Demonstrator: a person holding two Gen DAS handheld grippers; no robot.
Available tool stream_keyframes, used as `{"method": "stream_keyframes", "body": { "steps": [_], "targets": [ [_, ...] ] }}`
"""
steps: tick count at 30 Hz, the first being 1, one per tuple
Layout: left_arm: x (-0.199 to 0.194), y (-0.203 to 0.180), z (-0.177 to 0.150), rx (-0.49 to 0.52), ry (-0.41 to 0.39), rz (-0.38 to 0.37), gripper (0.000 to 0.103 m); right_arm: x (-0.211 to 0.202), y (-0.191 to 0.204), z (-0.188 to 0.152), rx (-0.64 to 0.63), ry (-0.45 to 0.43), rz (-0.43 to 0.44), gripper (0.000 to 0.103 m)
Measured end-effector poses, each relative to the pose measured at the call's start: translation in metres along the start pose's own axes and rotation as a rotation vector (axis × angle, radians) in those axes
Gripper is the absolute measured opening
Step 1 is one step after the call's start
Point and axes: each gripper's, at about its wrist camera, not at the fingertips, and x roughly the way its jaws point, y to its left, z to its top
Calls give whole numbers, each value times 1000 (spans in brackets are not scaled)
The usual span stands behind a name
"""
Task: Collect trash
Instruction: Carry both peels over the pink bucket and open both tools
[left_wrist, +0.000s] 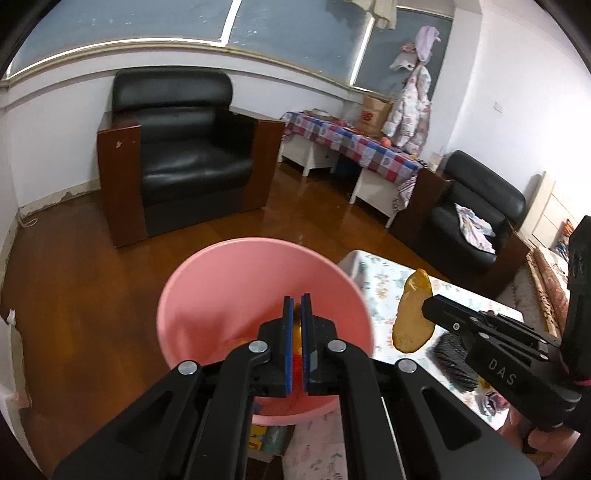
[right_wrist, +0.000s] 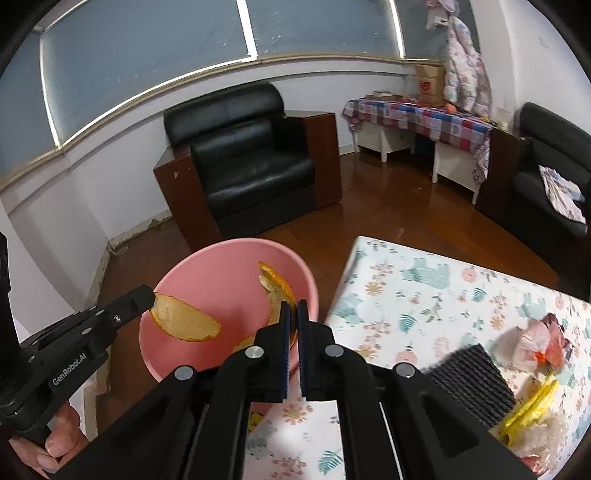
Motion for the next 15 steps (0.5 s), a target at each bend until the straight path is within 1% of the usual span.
{"method": "stream_keyframes", "body": {
  "steps": [8,15],
  "targets": [
    [9,16,-5,-21,18,42,3,23,27,0,-53,35,3,4],
    [15,19,-7,-15,23,72,3,32,34,-5,-66,50,4,4]
  ]
}}
